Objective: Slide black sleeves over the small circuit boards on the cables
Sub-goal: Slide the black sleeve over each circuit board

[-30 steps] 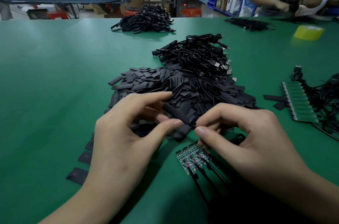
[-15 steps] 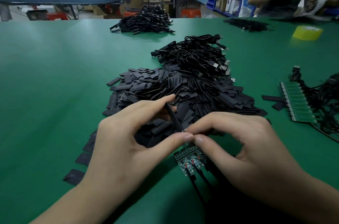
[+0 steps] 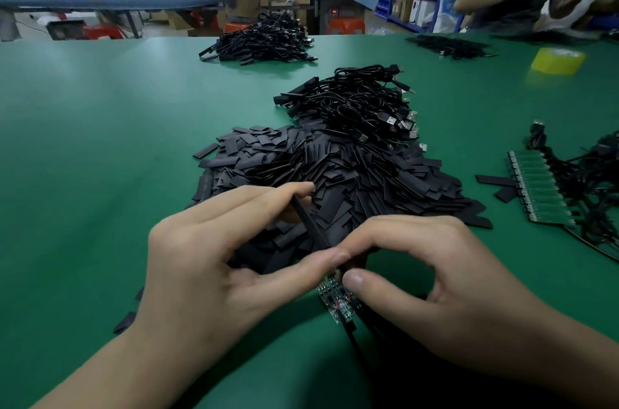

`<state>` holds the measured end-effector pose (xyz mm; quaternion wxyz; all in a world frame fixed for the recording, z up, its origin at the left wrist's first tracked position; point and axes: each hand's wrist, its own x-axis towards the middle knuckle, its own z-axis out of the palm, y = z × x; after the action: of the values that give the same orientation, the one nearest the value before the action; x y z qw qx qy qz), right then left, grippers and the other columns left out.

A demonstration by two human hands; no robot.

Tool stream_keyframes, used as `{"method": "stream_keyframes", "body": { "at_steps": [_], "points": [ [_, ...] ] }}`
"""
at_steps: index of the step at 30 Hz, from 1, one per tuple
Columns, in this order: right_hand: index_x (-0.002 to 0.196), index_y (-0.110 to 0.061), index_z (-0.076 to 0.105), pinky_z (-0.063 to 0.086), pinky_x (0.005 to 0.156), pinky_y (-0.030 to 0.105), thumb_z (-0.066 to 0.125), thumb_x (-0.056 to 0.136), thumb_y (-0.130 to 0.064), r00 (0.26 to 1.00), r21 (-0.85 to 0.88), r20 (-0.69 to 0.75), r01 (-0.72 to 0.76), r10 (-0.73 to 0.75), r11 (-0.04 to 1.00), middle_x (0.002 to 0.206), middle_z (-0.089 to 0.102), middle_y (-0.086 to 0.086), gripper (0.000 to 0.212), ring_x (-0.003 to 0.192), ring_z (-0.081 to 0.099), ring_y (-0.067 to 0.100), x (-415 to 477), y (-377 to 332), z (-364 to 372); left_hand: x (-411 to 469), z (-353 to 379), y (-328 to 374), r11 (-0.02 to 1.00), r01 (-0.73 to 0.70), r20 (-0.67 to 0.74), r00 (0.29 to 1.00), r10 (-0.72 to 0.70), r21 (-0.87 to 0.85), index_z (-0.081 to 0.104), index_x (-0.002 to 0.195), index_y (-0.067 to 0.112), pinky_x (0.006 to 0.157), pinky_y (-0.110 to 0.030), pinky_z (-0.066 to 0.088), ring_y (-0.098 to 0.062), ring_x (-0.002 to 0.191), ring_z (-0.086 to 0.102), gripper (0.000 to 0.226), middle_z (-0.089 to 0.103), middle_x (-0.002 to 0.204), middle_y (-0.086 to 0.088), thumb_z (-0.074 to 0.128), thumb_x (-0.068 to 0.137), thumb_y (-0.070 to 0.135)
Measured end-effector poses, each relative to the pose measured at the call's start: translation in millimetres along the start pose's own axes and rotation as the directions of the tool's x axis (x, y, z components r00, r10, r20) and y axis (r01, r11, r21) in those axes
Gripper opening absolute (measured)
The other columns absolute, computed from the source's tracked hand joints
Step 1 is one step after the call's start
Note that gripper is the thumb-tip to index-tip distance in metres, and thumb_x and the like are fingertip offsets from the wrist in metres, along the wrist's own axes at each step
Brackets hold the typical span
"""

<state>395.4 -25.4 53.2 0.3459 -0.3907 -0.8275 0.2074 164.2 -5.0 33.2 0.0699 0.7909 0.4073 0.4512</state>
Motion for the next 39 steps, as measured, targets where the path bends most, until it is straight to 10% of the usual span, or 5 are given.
{"method": "stream_keyframes", "body": {
  "at_steps": [6, 12, 25, 39],
  "points": [
    [0.094, -0.022, 0.075, 0.049, 0.072, 0.022, 0.068, 0.092, -0.021, 0.989, -0.163, -0.127, 0.061, -0.082, 0.985, 0.083, 0.067, -0.016, 0.007, 0.080, 0.064, 0.002, 0.2, 0.4, 2.0, 11.0, 4.1, 10.3, 0.992, -0.025, -0.061, 0.998, 0.017, -0.128, 0.063, 0.132, 0.019, 0.094, -0.022, 0.046, -0.018, 0.110, 0.064, 0.064, 0.066, 0.115, 0.004, 0.079, 0.077, 0.048],
    [0.094, -0.019, 0.075, 0.050, 0.066, 0.029, 0.069, 0.093, -0.019, 0.969, -0.237, -0.196, 0.101, -0.149, 0.966, 0.082, 0.065, -0.012, 0.006, 0.075, 0.062, 0.004, -1.1, 1.3, 0.7, 8.9, 7.6, 8.1, 0.975, -0.002, -0.111, 0.994, -0.023, -0.222, 0.066, 0.123, 0.024, 0.094, -0.040, 0.054, -0.022, 0.108, 0.069, 0.058, 0.072, 0.114, 0.006, 0.085, 0.072, 0.046],
    [0.094, -0.024, 0.073, 0.049, 0.065, 0.030, 0.066, 0.094, -0.025, 0.979, -0.205, -0.176, 0.071, -0.108, 0.976, 0.079, 0.061, -0.014, 0.007, 0.075, 0.061, 0.006, -1.4, 3.0, 1.8, 12.7, 5.1, 12.7, 0.996, -0.043, -0.124, 0.992, 0.034, -0.074, 0.070, 0.117, 0.017, 0.096, -0.020, 0.045, -0.016, 0.111, 0.064, 0.048, 0.065, 0.114, 0.004, 0.083, 0.076, 0.041],
    [0.105, -0.036, 0.073, 0.050, 0.077, 0.020, 0.062, 0.089, -0.050, 0.995, -0.120, -0.046, -0.095, 0.090, 0.988, 0.096, 0.068, -0.021, 0.024, 0.094, 0.066, 0.004, 2.0, 7.3, -5.7, 13.0, 6.1, -1.8, 0.968, 0.036, -0.152, 0.985, -0.076, -0.249, 0.069, 0.123, 0.028, 0.096, -0.030, 0.051, -0.023, 0.111, 0.067, 0.052, 0.069, 0.117, 0.007, 0.082, 0.075, 0.045]
  ]
}}
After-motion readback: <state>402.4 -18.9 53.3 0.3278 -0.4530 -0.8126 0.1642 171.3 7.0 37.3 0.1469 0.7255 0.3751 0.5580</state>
